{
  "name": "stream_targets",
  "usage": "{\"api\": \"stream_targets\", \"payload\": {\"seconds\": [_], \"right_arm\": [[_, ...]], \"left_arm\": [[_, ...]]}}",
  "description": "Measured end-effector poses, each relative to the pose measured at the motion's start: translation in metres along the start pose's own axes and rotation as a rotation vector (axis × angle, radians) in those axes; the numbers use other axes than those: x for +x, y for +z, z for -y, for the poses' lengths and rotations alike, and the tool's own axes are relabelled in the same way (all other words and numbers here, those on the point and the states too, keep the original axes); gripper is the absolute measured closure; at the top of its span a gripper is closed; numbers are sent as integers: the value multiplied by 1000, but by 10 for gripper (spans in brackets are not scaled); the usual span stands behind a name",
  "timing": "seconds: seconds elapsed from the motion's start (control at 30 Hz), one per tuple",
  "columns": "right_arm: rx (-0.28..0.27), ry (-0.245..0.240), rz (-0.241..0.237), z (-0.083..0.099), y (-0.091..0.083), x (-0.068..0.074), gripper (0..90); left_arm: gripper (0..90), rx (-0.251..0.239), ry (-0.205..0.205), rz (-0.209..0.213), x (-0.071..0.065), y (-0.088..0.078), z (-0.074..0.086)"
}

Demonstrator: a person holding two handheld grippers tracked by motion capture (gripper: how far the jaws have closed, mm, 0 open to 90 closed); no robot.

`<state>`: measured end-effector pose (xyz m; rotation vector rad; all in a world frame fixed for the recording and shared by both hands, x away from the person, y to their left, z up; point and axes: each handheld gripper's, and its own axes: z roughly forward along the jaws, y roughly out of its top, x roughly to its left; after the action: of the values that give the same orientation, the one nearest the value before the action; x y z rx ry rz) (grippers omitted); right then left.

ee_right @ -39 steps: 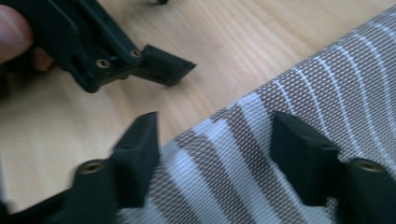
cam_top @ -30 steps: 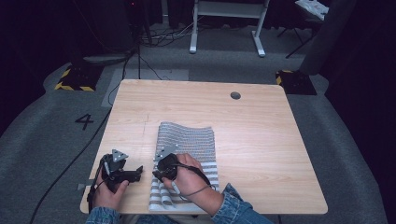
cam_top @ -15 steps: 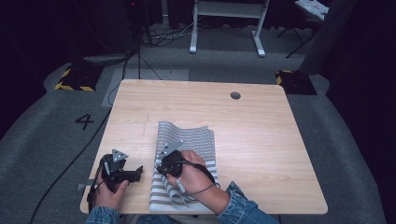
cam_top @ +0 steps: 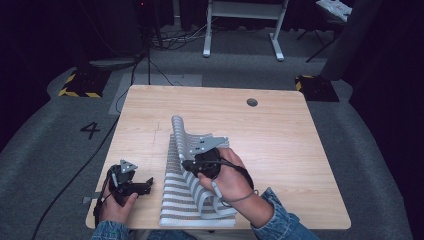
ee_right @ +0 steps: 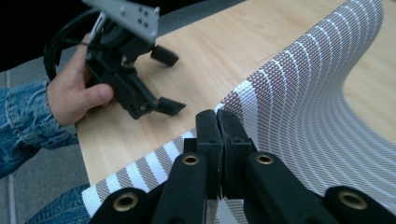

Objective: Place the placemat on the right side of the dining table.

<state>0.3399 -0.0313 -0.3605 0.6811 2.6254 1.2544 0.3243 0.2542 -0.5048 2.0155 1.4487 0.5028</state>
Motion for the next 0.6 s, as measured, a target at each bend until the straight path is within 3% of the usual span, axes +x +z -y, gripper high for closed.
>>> {"api": "stream_targets", "payload": {"seconds": [0.3,0.37,0.4,0.6], "right_arm": [[-55,18,70,-11,-41,-19,887],[-63,4,86,-13,-51,-26,887],[-80,26,99,-14,-58,-30,888],[-101,54,137,-14,-75,-44,888]], "left_arm": [[0,3,2,-3,0,1,-1],[0,3,3,-3,0,1,-1],[0,3,3,-2,0,1,-1],[0,3,3,-3,0,1,-1]]}}
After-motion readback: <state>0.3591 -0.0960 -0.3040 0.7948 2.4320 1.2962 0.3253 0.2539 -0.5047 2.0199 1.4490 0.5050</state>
